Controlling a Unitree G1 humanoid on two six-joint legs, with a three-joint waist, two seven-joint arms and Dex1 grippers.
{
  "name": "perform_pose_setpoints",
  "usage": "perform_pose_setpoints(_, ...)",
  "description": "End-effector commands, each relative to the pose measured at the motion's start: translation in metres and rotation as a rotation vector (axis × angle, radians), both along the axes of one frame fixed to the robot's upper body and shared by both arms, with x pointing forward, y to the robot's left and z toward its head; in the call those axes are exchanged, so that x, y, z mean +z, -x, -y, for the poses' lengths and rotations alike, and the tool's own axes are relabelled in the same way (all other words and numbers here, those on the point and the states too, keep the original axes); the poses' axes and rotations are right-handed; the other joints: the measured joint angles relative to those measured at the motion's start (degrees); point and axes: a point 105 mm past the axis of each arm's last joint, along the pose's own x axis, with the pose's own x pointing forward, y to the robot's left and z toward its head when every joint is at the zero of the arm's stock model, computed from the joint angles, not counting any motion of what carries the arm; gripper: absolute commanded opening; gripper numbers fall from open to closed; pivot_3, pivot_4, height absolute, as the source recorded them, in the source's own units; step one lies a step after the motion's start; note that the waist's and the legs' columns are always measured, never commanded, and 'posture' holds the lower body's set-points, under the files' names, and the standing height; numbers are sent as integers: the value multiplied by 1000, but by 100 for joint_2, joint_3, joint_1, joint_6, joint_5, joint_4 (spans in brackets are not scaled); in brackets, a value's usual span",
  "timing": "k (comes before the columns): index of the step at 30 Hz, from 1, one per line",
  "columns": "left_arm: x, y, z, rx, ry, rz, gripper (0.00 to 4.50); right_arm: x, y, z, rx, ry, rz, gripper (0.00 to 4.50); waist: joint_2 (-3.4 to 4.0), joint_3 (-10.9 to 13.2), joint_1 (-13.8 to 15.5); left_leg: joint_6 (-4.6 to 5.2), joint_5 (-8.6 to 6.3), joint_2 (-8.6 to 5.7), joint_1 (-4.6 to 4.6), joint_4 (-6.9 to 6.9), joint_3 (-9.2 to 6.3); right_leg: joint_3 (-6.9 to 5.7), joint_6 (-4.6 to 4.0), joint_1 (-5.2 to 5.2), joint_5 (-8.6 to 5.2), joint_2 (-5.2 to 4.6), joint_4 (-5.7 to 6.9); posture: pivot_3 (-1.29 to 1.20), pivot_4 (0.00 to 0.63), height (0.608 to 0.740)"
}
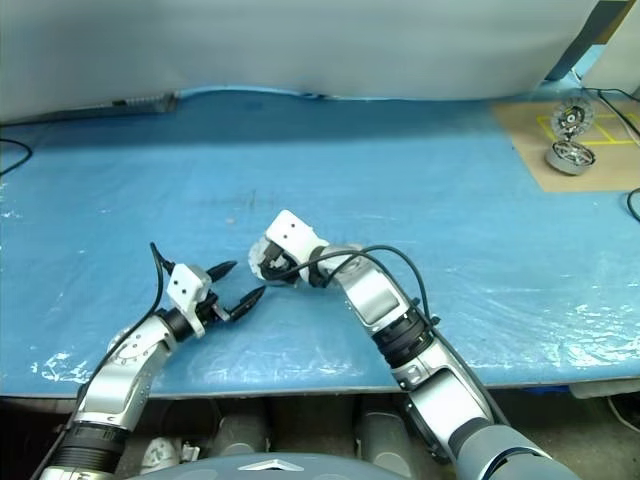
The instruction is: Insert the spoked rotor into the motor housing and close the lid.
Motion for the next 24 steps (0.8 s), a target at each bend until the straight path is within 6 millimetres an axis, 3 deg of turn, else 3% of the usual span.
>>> perform_pose_setpoints(1, 9, -1, -2, -4, 5, 32, 3206, -38, 0, 15, -75, 91, -96, 2980, 0, 0, -1, 0, 0, 0, 0, 0, 0, 0, 0, 1, 0, 0, 0, 0, 150, 740)
perform_pose_setpoints(10, 9, 1, -3, 2, 10, 27, 21, -37, -11, 18, -129, 83, -57, 2980, 2, -1, -5, 0, 0, 0, 15, 0, 0, 3, 6, 16, -3, 0, 3, 0, 150, 740)
perform_pose_setpoints(17, 22, -11, -16, 112, 104, 37, 21, -44, -4, 19, -102, 105, -103, 2980, 3, -2, -7, 1, -1, 0, 17, -1, 0, 4, 31, 17, -17, 1, 4, 0, 150, 740)
perform_pose_setpoints(24, 42, -50, -34, 326, 261, -148, 21, -44, -3, 20, -100, 109, -104, 2980, 4, -3, 2, 0, 0, -3, 16, 2, 0, 5, 3, 18, -1, 0, 3, 0, 150, 740)
